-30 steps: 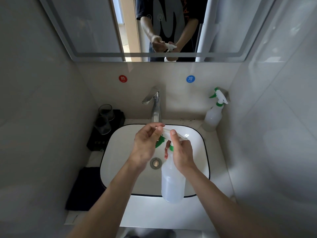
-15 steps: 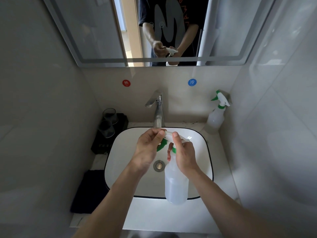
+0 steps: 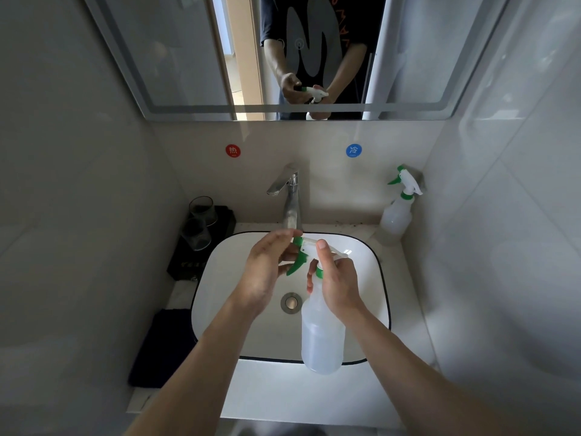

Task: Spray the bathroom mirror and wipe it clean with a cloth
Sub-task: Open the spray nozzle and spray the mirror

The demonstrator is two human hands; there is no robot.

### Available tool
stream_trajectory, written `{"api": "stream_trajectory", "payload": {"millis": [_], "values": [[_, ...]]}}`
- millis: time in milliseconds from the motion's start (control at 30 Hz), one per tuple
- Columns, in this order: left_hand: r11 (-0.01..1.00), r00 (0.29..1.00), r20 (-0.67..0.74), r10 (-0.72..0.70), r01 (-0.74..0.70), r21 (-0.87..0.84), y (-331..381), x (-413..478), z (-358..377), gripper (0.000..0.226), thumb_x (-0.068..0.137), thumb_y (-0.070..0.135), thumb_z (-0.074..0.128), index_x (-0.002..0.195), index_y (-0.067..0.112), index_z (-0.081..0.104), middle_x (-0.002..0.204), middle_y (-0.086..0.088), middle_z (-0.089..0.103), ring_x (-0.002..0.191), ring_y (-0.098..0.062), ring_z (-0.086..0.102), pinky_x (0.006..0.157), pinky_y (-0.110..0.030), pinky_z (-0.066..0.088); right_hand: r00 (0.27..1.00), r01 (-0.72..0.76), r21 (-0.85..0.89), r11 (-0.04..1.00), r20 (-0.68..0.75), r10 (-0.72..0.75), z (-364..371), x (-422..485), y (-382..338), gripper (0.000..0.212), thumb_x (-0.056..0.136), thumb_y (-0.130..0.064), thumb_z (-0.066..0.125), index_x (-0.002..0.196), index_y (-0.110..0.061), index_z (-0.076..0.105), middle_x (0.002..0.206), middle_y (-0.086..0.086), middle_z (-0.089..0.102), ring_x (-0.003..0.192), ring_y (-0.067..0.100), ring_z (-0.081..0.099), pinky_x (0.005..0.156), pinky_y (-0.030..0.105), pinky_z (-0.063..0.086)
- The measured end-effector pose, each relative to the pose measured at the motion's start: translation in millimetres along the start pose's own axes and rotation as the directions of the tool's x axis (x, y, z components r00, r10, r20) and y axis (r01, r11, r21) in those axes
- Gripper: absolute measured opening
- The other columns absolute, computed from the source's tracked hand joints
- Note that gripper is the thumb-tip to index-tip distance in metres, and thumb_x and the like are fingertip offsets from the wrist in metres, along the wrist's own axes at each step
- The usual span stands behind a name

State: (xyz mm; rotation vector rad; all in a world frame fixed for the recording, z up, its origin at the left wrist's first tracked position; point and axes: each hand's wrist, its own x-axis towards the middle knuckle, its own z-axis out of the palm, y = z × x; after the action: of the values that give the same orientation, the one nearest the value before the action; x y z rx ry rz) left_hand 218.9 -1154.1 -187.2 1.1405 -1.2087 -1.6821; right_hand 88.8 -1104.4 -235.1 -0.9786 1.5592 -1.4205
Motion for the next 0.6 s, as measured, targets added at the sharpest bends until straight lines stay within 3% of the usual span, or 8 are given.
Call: {"api": "stream_trajectory", "payload": {"millis": [100, 200, 333, 433, 533, 600], "values": [[0.991, 0.997, 0.014, 0.082, -0.083, 0.104, -2, -1, 2, 0.019, 0.104, 0.014, 0.056, 0.109, 0.015, 0.074, 0.086, -0.007, 0.068, 0.078, -0.018, 0.063, 0.069, -0.026, 0.048, 1.0, -0.001, -0.003, 1.0, -0.008, 0.001, 0, 1, 0, 0.072, 0.095, -0.061, 0.039, 0.059, -0.001, 0.056, 0.053, 0.021, 0.061, 0.048, 0.019, 0.059, 0.052, 0.014, 0.045], [0.987, 0.993, -0.045, 0.11, -0.104, 0.121, -6, -1, 10, 0.017, 0.104, 0.009, 0.056, 0.104, 0.009, 0.073, 0.082, -0.004, 0.067, 0.068, -0.01, 0.06, 0.059, -0.015, 0.047, 1.0, -0.007, 0.0, 1.0, 0.001, 0.007, 0, 3, 1, 0.075, 0.095, -0.062, 0.039, 0.069, 0.005, 0.062, 0.052, 0.02, 0.06, 0.047, 0.017, 0.057, 0.05, 0.015, 0.043], [0.988, 0.992, -0.094, 0.08, -0.066, 0.142, -9, 2, 15, 0.022, 0.105, 0.022, 0.056, 0.092, 0.011, 0.07, 0.079, -0.002, 0.067, 0.069, -0.01, 0.06, 0.067, -0.021, 0.053, 1.0, -0.011, -0.007, 1.0, 0.004, 0.011, 1, 5, 0, 0.078, 0.094, -0.063, 0.038, 0.069, 0.007, 0.061, 0.051, 0.018, 0.06, 0.047, 0.017, 0.057, 0.051, 0.016, 0.044], [0.99, 0.993, -0.098, 0.063, -0.05, 0.132, -9, 3, 16, 0.035, 0.104, 0.031, 0.056, 0.093, -0.001, 0.066, 0.077, -0.005, 0.065, 0.069, -0.011, 0.059, 0.071, -0.026, 0.054, 1.0, -0.007, -0.008, 1.0, 0.002, 0.007, 1, 5, 1, 0.078, 0.094, -0.062, 0.038, 0.068, 0.007, 0.062, 0.05, 0.017, 0.06, 0.047, 0.016, 0.058, 0.052, 0.016, 0.044], [0.995, 0.989, -0.143, 0.027, -0.012, 0.1, -7, 5, 18, 0.044, 0.106, 0.034, 0.051, 0.092, -0.007, 0.062, 0.076, -0.009, 0.063, 0.069, -0.017, 0.057, 0.07, -0.03, 0.051, 1.0, 0.009, -0.004, 1.0, 0.004, -0.009, 1, 4, 2, 0.077, 0.095, -0.061, 0.038, 0.067, 0.007, 0.061, 0.051, 0.018, 0.061, 0.048, 0.017, 0.058, 0.053, 0.015, 0.044], [0.997, 0.984, -0.18, 0.009, 0.006, 0.08, -6, 6, 20, 0.045, 0.109, 0.033, 0.044, 0.085, 0.0, 0.065, 0.072, -0.007, 0.064, 0.065, -0.016, 0.058, 0.065, -0.028, 0.05, 1.0, 0.021, 0.007, 1.0, 0.014, -0.021, 1, 4, 2, 0.076, 0.095, -0.06, 0.038, 0.069, 0.008, 0.062, 0.053, 0.021, 0.061, 0.05, 0.019, 0.059, 0.056, 0.015, 0.045]]}}
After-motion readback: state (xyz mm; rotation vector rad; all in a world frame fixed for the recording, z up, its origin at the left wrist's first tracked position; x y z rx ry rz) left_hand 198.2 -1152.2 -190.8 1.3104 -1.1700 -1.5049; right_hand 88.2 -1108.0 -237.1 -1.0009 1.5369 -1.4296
